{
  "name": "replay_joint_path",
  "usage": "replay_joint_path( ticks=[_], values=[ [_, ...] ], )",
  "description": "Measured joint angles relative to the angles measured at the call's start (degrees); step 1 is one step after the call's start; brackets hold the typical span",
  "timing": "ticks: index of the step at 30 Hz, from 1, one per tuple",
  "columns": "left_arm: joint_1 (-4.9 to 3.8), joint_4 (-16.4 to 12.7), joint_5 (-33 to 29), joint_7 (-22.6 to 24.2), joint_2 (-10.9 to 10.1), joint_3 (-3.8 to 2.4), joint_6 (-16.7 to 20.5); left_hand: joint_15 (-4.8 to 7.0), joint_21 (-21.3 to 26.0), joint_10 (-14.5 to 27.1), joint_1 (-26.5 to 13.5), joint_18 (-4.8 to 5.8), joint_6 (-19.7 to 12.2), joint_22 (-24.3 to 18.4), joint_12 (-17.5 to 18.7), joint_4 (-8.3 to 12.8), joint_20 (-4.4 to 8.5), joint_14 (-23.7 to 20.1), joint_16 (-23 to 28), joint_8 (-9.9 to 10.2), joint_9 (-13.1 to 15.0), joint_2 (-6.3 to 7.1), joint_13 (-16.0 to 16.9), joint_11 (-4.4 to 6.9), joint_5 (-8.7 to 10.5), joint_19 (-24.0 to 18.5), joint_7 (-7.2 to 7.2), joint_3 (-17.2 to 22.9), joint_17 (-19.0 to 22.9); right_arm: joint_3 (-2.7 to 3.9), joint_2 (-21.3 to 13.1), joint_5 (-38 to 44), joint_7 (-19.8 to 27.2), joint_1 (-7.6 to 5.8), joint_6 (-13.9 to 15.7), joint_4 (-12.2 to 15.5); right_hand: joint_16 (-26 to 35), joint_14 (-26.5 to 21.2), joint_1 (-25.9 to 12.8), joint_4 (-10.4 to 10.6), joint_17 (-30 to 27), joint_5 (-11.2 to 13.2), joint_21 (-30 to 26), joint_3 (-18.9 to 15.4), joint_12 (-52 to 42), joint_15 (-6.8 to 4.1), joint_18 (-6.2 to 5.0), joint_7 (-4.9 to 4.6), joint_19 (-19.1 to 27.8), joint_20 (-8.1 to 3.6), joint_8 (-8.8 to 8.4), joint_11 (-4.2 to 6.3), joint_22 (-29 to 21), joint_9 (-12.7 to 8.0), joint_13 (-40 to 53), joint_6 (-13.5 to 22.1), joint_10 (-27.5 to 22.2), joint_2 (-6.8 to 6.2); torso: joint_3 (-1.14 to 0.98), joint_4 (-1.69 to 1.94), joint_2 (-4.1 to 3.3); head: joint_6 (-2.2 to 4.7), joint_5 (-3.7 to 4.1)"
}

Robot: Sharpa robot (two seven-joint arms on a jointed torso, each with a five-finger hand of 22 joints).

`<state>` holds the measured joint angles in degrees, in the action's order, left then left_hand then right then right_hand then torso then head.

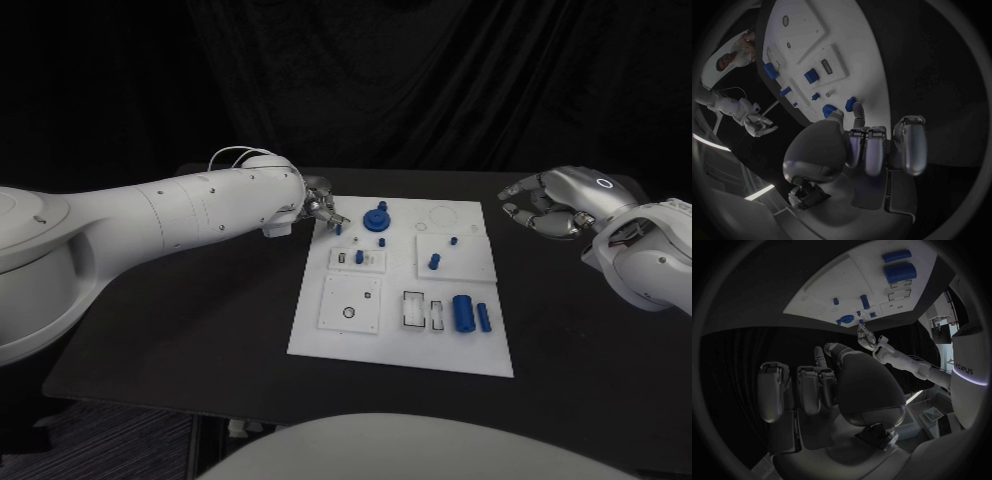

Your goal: Assemble the parts on the task board

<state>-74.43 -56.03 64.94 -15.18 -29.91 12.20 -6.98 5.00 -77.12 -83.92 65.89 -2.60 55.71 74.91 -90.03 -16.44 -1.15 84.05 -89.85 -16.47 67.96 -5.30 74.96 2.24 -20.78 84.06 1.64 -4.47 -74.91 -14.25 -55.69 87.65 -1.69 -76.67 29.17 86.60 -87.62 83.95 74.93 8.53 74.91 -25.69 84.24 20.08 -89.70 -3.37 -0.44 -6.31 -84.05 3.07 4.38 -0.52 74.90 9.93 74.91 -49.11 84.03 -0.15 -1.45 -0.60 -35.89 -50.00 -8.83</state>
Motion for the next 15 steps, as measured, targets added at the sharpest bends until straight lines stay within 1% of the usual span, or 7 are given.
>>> replay_joint_path(
  ticks=[10,11,15],
  values=[
    [0.20,0.21,-0.01,0.01,0.09,0.00,-0.24,0.00,0.22,0.00,0.19,0.00,0.20,0.00,0.00,0.00,0.00,0.00,0.00,0.07,-0.07,0.14,0.00,0.00,-0.28,0.00,0.20,0.00,0.00,0.01,0.00,0.00,0.00,0.00,-0.01,0.00,0.00,0.00,0.00,0.00,0.00,0.00,0.00,0.00,0.00,0.00,0.00,0.00,0.00,0.00,0.00,0.00,0.00,0.00,0.00,0.00,0.00,0.00,-0.01,0.01,0.02,0.00,0.01],
    [0.26,0.25,-0.01,0.02,0.13,0.00,-0.28,0.00,0.22,0.00,0.47,-0.01,0.20,0.00,0.00,0.00,0.00,0.00,0.00,0.26,-0.07,-0.03,0.00,0.00,-0.28,0.00,0.20,0.00,0.00,0.01,0.01,0.00,0.00,0.00,-0.01,0.00,0.00,0.00,0.00,0.00,0.00,0.00,0.00,0.00,0.00,0.00,0.00,0.00,0.00,0.00,0.00,0.00,0.00,0.00,0.00,0.00,0.00,0.00,-0.01,0.01,0.02,0.00,0.01],
    [0.32,0.42,-0.01,0.04,0.33,0.00,-0.34,0.00,0.46,0.00,0.47,-0.01,0.20,0.00,0.00,0.00,0.00,0.00,0.00,0.28,-0.14,-0.03,0.00,0.00,-0.75,0.00,0.20,0.00,0.00,0.01,0.04,0.00,0.00,0.00,-0.01,-0.01,0.00,0.00,0.00,-0.26,0.00,0.00,0.00,0.26,0.00,0.00,0.00,0.00,0.00,0.00,0.00,0.00,0.00,-0.04,0.00,0.00,0.00,0.00,0.01,0.02,-0.01,0.00,-0.01]
  ],
)
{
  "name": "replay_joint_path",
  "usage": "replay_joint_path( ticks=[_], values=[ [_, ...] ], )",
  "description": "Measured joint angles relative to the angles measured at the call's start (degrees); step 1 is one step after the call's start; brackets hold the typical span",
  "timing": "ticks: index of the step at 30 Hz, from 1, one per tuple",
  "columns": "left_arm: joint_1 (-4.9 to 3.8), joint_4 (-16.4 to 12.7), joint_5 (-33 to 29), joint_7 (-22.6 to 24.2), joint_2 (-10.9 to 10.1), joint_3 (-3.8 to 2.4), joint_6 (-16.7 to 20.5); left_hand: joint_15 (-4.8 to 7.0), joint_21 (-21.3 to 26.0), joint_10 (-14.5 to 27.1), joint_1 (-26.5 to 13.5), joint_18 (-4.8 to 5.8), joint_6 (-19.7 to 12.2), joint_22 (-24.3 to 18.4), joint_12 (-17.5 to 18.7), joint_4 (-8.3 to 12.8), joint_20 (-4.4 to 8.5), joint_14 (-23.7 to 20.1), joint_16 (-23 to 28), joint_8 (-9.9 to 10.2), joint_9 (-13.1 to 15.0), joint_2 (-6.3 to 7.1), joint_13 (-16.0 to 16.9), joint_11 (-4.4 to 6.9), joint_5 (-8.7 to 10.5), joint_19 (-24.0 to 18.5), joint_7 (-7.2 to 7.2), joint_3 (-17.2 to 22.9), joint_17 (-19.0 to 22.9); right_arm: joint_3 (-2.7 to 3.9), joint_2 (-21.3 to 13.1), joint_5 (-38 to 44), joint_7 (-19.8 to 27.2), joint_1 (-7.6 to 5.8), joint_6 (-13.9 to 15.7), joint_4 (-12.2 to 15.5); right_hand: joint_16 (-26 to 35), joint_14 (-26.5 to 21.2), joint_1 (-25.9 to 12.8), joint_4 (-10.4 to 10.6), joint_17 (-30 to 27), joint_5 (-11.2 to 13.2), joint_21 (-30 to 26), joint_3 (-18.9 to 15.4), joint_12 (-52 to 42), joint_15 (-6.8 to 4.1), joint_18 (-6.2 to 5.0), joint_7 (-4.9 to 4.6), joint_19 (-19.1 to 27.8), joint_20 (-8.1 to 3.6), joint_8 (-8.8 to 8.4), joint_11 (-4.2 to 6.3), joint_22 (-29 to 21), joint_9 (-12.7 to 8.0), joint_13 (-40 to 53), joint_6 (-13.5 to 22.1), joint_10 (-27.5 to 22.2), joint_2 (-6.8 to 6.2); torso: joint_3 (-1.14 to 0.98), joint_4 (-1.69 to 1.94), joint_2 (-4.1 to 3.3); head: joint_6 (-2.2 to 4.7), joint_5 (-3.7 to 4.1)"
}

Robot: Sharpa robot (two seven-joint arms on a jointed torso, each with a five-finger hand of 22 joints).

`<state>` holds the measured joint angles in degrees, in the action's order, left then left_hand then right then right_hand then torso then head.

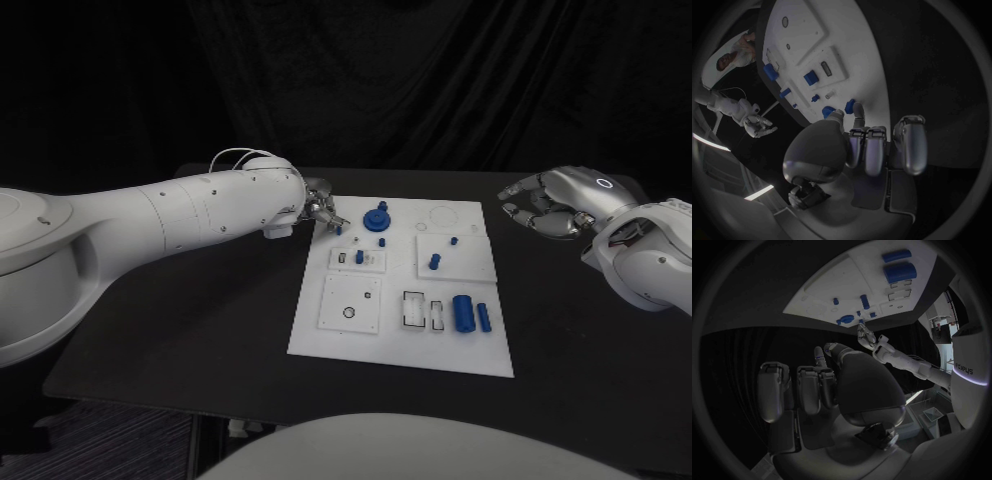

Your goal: Assemble the parts on the task board

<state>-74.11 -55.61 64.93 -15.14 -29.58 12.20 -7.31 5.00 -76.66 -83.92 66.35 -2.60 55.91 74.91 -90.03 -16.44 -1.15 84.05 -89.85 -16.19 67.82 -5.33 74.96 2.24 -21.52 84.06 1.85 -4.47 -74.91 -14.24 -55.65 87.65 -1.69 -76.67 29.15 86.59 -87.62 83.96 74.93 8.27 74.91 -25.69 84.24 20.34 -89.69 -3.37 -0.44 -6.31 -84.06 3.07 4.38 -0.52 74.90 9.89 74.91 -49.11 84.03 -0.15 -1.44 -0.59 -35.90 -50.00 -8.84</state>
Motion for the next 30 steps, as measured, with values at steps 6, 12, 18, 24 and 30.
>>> replay_joint_path(
  ticks=[6,12,18,24,30],
  values=[
    [0.29,0.23,0.00,0.03,0.16,0.00,-0.06,0.00,0.00,0.00,0.44,0.00,0.00,0.00,0.00,0.17,0.00,0.00,0.00,0.25,-0.08,0.02,0.00,0.00,-0.94,0.00,0.00,0.17,0.00,-0.02,0.00,0.00,-0.01,0.00,-0.04,-0.02,0.00,0.00,0.00,0.00,0.00,0.00,0.00,0.00,0.00,0.00,0.00,0.00,0.00,0.00,0.00,0.00,0.00,-0.05,0.00,0.00,0.00,0.00,0.02,0.02,-0.01,0.00,-0.01],
    [0.37,0.31,-0.01,0.07,0.17,0.00,-0.10,0.00,0.23,0.00,1.54,0.00,0.00,0.00,0.00,0.14,0.00,0.00,0.00,1.05,-0.24,0.32,0.00,0.00,-3.74,0.00,0.00,0.67,0.00,-0.01,0.00,0.00,-0.03,0.00,-0.07,-0.02,0.00,0.00,0.00,0.01,0.00,0.00,0.00,-0.01,0.00,0.00,0.00,0.00,0.00,0.00,0.00,0.00,0.00,-0.05,0.00,0.00,0.00,0.00,0.02,0.02,-0.02,0.00,-0.01],
    [0.47,0.33,-0.01,0.19,0.17,0.00,-0.09,0.00,0.23,0.00,3.21,0.00,0.20,0.00,0.00,0.42,0.00,0.00,0.00,1.47,-0.24,0.74,0.00,0.00,-7.73,0.00,-0.21,1.89,0.00,0.00,0.03,0.00,-0.03,0.00,-0.10,-0.06,0.00,0.00,0.00,0.01,0.00,0.00,0.00,-0.01,0.00,0.00,0.00,0.00,0.00,0.00,0.00,0.00,0.00,-0.05,0.00,0.00,0.00,0.00,0.00,0.01,-0.02,0.00,-0.01],
    [0.58,0.31,-0.01,0.49,0.17,0.00,-0.05,0.00,0.23,0.00,4.59,0.00,0.20,0.00,0.00,0.60,0.00,0.00,0.00,2.05,-0.23,1.02,0.00,0.00,-9.06,0.00,-0.21,3.86,0.00,0.00,0.08,0.00,-0.03,0.00,-0.13,-0.12,0.00,0.00,0.00,0.01,0.00,0.00,0.00,-0.01,0.00,0.00,0.00,0.00,0.00,0.00,0.00,0.00,0.00,-0.04,0.00,0.00,0.00,0.00,0.00,0.01,-0.01,0.00,-0.09],
    [0.63,0.27,-0.01,0.72,0.11,-0.01,-0.02,0.00,0.43,0.00,5.50,0.00,0.20,0.00,0.00,0.39,0.00,0.00,0.00,2.43,0.07,1.93,0.00,0.00,-13.10,0.00,-0.20,6.77,0.00,0.00,0.11,0.00,-0.03,0.00,-0.17,-0.16,0.00,0.00,0.00,0.01,0.00,0.00,0.00,-0.01,0.00,0.00,0.00,0.00,0.00,0.00,0.00,0.00,0.00,-0.04,0.00,0.00,0.00,0.00,-0.02,-0.01,0.01,0.00,-0.16]
  ],
)
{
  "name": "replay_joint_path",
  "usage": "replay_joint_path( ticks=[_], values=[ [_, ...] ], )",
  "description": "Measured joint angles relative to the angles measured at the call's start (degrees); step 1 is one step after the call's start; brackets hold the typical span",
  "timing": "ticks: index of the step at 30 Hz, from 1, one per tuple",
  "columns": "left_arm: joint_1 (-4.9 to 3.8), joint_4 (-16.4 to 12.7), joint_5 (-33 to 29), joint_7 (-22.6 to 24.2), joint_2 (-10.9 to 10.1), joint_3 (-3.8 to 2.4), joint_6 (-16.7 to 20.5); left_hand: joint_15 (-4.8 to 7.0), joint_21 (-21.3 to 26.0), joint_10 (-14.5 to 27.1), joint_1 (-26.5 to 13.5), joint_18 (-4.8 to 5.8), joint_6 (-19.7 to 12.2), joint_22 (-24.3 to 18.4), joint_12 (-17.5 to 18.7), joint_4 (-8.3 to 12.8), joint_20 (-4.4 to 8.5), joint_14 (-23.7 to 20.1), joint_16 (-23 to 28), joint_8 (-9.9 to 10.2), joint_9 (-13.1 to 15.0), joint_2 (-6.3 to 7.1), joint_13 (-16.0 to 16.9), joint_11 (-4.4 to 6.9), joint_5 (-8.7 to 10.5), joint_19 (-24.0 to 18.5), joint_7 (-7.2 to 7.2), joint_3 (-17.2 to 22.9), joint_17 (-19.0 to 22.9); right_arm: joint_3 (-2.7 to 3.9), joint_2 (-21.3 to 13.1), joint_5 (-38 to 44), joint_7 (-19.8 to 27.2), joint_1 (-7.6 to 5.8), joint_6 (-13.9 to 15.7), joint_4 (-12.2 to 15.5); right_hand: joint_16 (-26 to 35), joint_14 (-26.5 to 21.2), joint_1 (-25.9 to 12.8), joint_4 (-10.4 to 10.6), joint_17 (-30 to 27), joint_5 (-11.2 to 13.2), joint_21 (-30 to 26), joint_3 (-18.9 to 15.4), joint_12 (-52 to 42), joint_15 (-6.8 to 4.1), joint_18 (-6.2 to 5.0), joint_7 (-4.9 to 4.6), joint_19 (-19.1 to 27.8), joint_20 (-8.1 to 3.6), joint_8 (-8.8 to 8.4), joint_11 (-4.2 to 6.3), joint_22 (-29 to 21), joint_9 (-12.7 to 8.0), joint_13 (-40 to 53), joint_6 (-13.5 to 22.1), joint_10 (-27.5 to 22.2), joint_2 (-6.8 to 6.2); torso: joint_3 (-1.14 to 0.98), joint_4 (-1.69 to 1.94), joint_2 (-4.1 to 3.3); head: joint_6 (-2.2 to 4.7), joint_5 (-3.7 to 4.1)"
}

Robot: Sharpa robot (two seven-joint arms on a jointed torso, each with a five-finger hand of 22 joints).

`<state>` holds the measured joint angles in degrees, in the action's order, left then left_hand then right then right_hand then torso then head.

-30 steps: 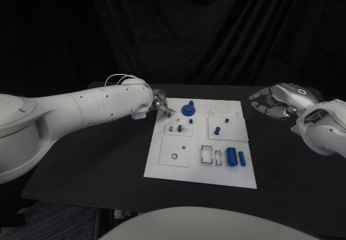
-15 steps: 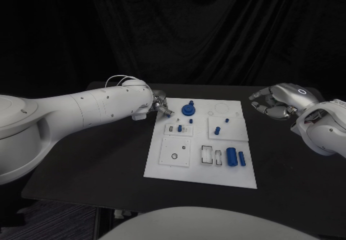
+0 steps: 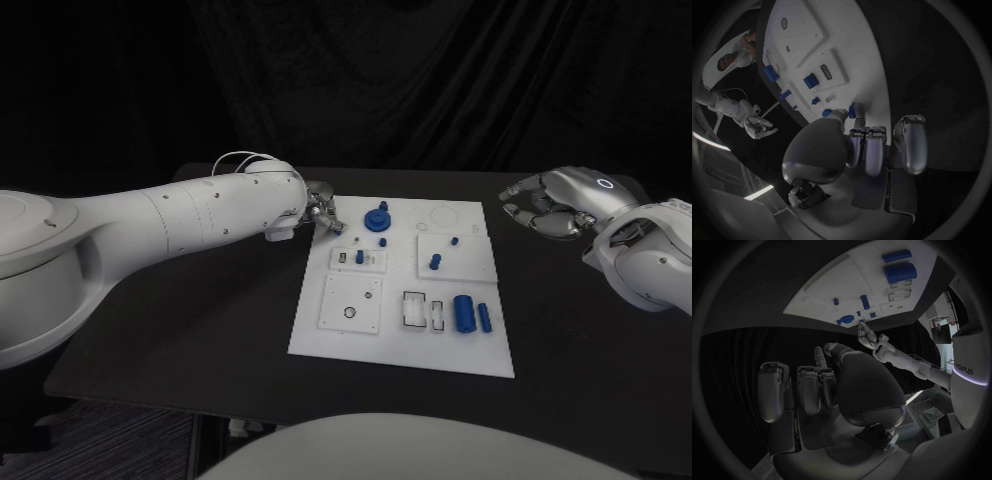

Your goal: Assemble the parts on the task board

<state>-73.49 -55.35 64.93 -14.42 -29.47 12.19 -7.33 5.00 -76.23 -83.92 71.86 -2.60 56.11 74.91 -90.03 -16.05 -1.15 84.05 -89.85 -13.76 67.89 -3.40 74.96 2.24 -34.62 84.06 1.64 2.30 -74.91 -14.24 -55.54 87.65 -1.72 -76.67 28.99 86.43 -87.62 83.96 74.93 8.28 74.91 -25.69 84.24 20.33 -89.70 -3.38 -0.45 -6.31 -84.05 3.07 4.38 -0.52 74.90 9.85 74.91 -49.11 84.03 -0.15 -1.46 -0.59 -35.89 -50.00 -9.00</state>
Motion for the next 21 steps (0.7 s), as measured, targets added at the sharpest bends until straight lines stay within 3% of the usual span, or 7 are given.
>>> replay_joint_path(
  ticks=[7,11,16,21],
  values=[
    [0.03,-0.33,0.00,0.35,-0.38,0.00,0.18,0.00,0.00,0.00,1.09,0.00,0.55,0.00,0.00,0.00,0.00,0.00,0.00,0.03,0.58,1.14,0.00,0.00,-1.20,0.00,-0.07,4.53,0.00,-0.01,0.01,0.00,0.00,0.00,-0.06,-0.02,0.00,0.00,0.00,0.00,0.00,0.00,0.00,0.00,0.00,0.00,0.00,0.00,0.00,0.00,0.00,0.00,0.00,0.00,0.00,0.00,0.00,0.00,0.00,0.01,0.00,0.00,-0.05],
    [0.03,-0.97,-0.01,0.50,-0.94,0.01,0.79,0.00,0.00,0.00,0.02,0.01,1.59,0.00,0.00,-0.02,0.00,0.00,0.00,-0.12,1.65,3.13,0.00,0.00,-1.68,0.00,-0.31,10.31,0.00,-0.01,-0.01,0.00,0.00,0.00,-0.10,-0.02,0.00,0.00,0.00,0.00,0.00,0.00,0.00,0.00,0.00,0.00,0.00,0.00,0.00,0.00,0.00,0.00,0.00,0.00,0.00,0.00,0.00,0.00,0.00,0.02,0.00,0.00,-0.06],
    [0.04,-3.13,-0.48,0.57,-2.42,0.01,2.68,0.15,-0.30,0.00,-0.97,0.00,2.09,0.00,0.00,0.86,0.00,-0.15,0.00,-0.67,2.76,5.48,0.00,0.41,-1.62,0.00,-0.21,16.38,0.00,0.00,-0.19,0.00,-0.02,0.00,-0.19,-0.01,0.00,0.00,0.00,-0.16,0.00,0.00,-0.23,0.16,0.00,0.00,0.00,0.00,0.00,0.00,-0.21,0.00,0.00,-0.05,0.00,0.00,0.00,0.00,0.01,0.05,0.00,0.00,-0.07],
    [0.04,-6.33,-2.51,0.34,-4.51,0.01,4.75,0.22,-0.30,0.00,-1.73,0.00,2.28,0.00,0.00,1.60,0.00,-0.22,0.00,-0.73,3.22,6.37,0.00,0.41,-1.59,0.00,-0.03,18.48,0.00,0.00,-0.44,0.00,-0.05,0.00,-0.29,0.10,0.00,0.00,0.00,-0.16,0.00,0.00,-0.23,0.16,0.00,0.00,0.00,0.00,0.00,0.00,-0.21,0.00,0.00,-0.05,0.00,0.00,0.00,0.00,0.01,0.07,0.00,0.00,0.07]
  ],
)
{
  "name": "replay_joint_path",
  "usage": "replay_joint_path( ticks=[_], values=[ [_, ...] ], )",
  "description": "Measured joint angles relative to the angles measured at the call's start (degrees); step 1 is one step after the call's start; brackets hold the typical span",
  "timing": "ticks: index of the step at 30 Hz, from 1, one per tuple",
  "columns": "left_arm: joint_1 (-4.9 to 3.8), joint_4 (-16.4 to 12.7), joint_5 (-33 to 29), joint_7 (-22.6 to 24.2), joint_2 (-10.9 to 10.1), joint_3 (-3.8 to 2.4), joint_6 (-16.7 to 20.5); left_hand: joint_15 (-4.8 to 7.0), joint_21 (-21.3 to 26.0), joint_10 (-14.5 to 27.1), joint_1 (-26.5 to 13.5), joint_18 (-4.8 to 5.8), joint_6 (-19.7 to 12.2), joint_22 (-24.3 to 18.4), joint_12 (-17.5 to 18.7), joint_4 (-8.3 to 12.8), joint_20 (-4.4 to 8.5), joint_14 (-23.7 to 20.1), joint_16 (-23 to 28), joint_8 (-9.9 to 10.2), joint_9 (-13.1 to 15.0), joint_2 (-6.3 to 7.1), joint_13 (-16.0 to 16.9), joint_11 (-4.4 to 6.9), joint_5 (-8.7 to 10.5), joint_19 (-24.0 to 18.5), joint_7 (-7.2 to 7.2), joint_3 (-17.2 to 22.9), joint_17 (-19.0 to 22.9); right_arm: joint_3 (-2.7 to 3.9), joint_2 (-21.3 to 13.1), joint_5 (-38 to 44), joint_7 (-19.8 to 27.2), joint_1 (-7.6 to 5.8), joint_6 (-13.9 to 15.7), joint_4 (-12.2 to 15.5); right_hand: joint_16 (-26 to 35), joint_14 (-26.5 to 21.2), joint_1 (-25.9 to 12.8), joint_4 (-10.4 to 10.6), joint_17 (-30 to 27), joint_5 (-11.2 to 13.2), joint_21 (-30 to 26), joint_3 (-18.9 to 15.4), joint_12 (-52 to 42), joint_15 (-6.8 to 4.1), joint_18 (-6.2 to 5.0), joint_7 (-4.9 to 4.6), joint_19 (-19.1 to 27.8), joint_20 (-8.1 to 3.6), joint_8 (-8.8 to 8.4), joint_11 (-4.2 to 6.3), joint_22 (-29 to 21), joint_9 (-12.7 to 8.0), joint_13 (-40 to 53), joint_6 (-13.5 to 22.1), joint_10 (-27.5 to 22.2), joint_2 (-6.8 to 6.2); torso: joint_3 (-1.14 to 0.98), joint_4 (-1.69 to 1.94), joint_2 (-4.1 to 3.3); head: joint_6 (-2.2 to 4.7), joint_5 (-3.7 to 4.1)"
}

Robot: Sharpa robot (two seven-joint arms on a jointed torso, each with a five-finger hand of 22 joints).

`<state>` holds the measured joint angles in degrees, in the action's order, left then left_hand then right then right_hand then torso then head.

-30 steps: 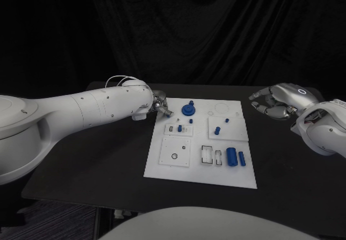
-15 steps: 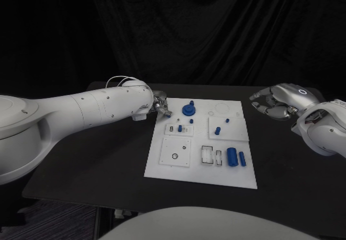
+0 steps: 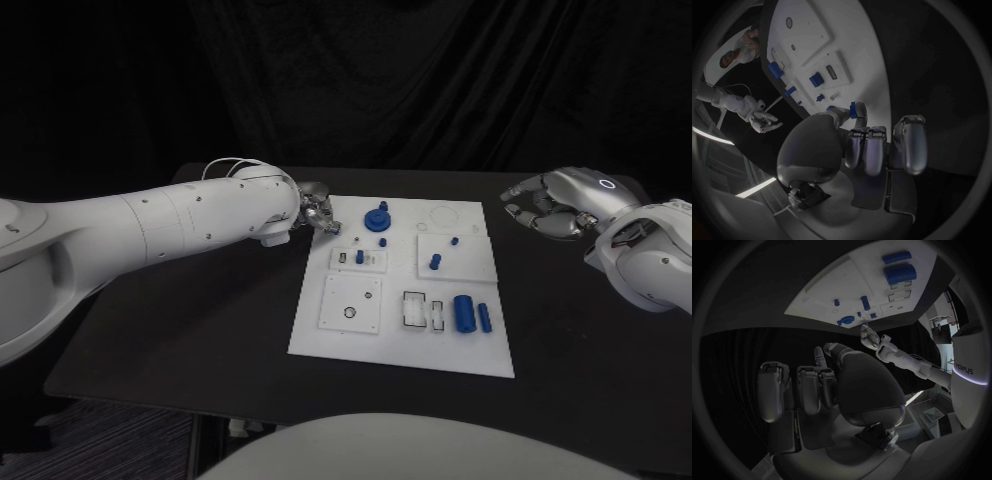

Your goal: Assemble the parts on the task board

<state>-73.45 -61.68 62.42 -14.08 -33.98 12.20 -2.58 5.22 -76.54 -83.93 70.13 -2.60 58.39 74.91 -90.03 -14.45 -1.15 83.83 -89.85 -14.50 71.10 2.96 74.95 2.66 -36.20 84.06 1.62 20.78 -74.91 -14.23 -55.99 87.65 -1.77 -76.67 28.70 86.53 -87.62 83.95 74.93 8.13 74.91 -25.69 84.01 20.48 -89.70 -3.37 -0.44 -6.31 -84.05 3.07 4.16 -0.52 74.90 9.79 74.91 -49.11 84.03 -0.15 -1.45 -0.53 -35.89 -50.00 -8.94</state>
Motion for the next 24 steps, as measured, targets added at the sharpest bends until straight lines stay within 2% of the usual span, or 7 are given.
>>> replay_joint_path(
  ticks=[6,8,14,24],
  values=[
    [0.00,-5.71,-2.32,-1.04,-3.57,0.00,2.28,0.00,0.00,0.00,-0.42,0.00,0.08,0.00,0.00,0.46,0.00,0.00,0.00,-0.02,0.33,0.42,0.00,0.00,0.64,0.00,-0.05,1.10,0.00,0.00,-0.31,0.00,-0.06,0.00,-0.12,0.11,0.00,0.00,0.00,0.00,0.00,0.00,0.00,0.00,0.00,0.00,-0.03,0.00,0.00,0.00,0.00,0.00,0.00,0.01,0.00,0.00,0.00,0.00,-0.01,0.00,0.00,0.00,0.07],
    [0.00,-7.90,-3.14,-1.70,-4.92,0.00,2.88,0.00,0.00,0.00,-0.72,0.00,0.08,0.00,0.00,0.94,0.00,0.00,0.00,-0.02,0.42,0.71,0.00,0.00,1.00,0.00,-0.05,1.71,0.00,-0.01,-0.41,0.00,-0.08,0.00,-0.16,0.17,0.00,0.00,0.00,0.00,0.00,0.00,0.00,0.00,0.00,0.00,-0.56,0.00,0.00,0.00,0.00,0.00,0.00,0.01,0.00,0.00,0.00,0.00,-0.02,0.01,0.01,0.00,0.10],
    [0.00,-13.28,-5.96,-4.31,-8.08,0.01,4.32,0.00,0.53,0.00,-1.11,0.00,-0.15,0.00,0.00,1.18,0.00,0.00,0.00,-0.02,0.69,1.10,0.00,0.00,1.51,0.00,-0.30,2.43,0.00,-0.02,-0.51,0.00,-0.15,0.00,-0.26,0.24,0.00,0.00,0.00,0.00,0.00,0.00,0.00,0.00,0.00,0.00,-0.54,0.00,0.00,0.00,0.00,0.00,0.00,0.01,0.00,0.00,0.00,0.00,-0.04,0.03,0.03,0.00,0.05],
    [-0.01,-17.61,-5.62,-5.41,-9.98,0.02,8.12,0.00,0.53,0.00,-1.32,0.00,-0.26,0.00,0.00,1.41,0.00,0.00,0.00,-0.03,0.94,1.31,0.00,0.00,1.79,0.00,-0.40,2.97,0.00,0.00,-0.46,0.00,-0.26,0.00,-0.28,0.26,0.00,0.00,0.00,0.00,0.00,0.00,0.00,0.00,0.00,0.00,-0.52,0.00,0.00,0.00,0.00,0.00,0.00,0.02,0.00,0.00,0.00,0.00,-0.03,-0.05,0.03,0.00,-0.08]
  ],
)
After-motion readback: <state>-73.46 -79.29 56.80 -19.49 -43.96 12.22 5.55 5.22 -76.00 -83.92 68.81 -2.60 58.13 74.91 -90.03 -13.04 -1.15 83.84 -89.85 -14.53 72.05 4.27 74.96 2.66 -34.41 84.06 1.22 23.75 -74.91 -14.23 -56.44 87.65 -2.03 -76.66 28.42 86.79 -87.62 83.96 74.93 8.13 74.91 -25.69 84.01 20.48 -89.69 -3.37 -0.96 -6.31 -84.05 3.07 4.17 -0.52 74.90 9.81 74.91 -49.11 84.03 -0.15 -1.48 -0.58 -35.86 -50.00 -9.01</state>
